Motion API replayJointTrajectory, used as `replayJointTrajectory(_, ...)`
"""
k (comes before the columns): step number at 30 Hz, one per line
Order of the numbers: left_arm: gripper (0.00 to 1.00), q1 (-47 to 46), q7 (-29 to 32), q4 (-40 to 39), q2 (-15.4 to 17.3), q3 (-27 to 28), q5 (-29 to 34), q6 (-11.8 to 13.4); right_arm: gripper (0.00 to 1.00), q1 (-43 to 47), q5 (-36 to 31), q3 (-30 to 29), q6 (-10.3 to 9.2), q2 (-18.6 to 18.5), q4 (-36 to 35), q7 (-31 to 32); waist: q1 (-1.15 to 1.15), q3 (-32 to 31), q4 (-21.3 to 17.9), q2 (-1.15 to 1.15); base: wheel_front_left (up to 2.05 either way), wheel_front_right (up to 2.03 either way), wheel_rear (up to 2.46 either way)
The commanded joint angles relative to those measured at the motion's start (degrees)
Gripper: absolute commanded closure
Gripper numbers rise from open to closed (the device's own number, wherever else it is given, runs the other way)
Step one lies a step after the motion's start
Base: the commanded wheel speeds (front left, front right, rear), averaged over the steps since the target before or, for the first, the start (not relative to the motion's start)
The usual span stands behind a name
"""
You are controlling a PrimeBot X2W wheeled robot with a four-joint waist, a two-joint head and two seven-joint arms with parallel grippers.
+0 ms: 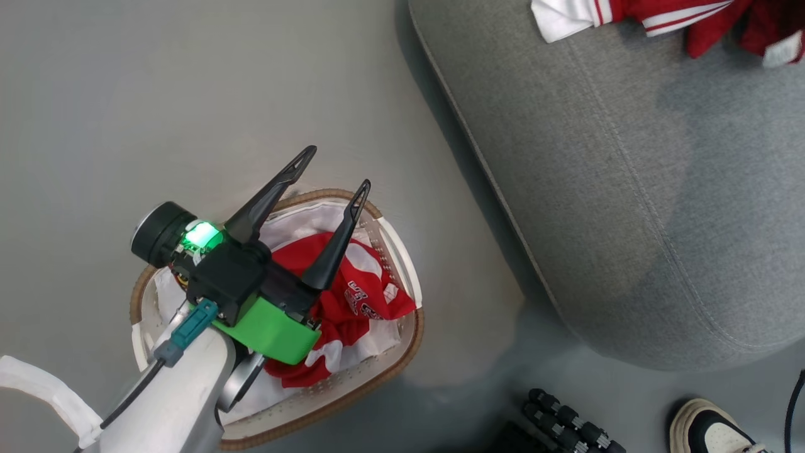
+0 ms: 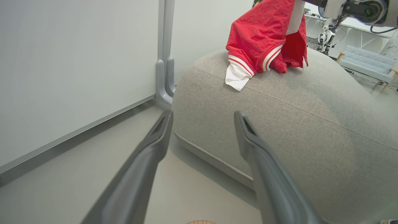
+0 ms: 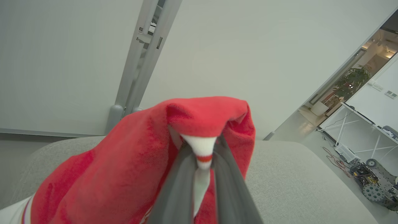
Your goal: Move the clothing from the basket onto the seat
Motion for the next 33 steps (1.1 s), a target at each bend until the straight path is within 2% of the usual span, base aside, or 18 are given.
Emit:
replayJointTrajectory(1, 0.0, -0.73, 0.03, 0.4, 0.09, 0.42, -0.55, -0.3, 1.0, 2.54, -0.7, -1.11, -0.08, 0.5, 1.48, -0.11, -0.01, 1.53, 2.12, 0.0, 0.0, 0.0, 0.0)
replayJointTrajectory(8, 0.0, 1.1, 0.03, 2.4, -1.44, 0.98, -1.21, -0.3, 1.0, 11.77, -2.66, -6.84, -0.08, 3.2, 5.77, -0.11, -0.01, -1.8, 2.46, 0.0, 0.0, 0.0, 0.0)
replayJointTrajectory(10, 0.0, 1.57, 0.03, 2.93, -1.97, 1.61, -1.14, -0.3, 0.53, 14.21, -2.38, -8.1, -0.08, 3.82, 5.3, -0.11, -0.01, -3.16, 2.49, 0.0, 0.0, 0.0, 0.0)
replayJointTrajectory(11, 0.0, 1.87, 0.03, 3.31, -2.24, 1.93, -1.07, -0.3, 0.0, 15.66, -2.12, -8.88, -0.08, 4.21, 4.87, -0.11, -0.01, -3.96, 2.53, 0.0, 0.0, 0.0, 0.0)
replayJointTrajectory(19, 0.0, 5.56, 0.03, 6.12, -5.21, 6.12, -0.2, -0.3, 0.0, 26.31, 0.13, -10.45, -0.08, 6.41, -0.32, -0.11, -0.01, -10.43, 3.79, 0.0, 0.0, 0.0, 0.0)
replayJointTrajectory(23, 0.0, 8.15, 0.03, 7.55, -7.21, 9.35, 0.79, -0.3, 0.0, 31.04, 2.39, -9.0, -0.07, 8.42, -5.34, -0.11, -0.01, -14.01, 5.29, 0.0, 0.0, 0.0, 0.0)
replayJointTrajectory(33, 0.0, 14.33, 0.03, 10.52, -12.39, 19.13, 4.02, -0.3, 0.0, 37.6, 6.14, 1.6, -0.08, 11.9, -16.04, -0.11, -0.01, -21.84, 11.37, 0.0, 0.0, 0.0, 0.0)
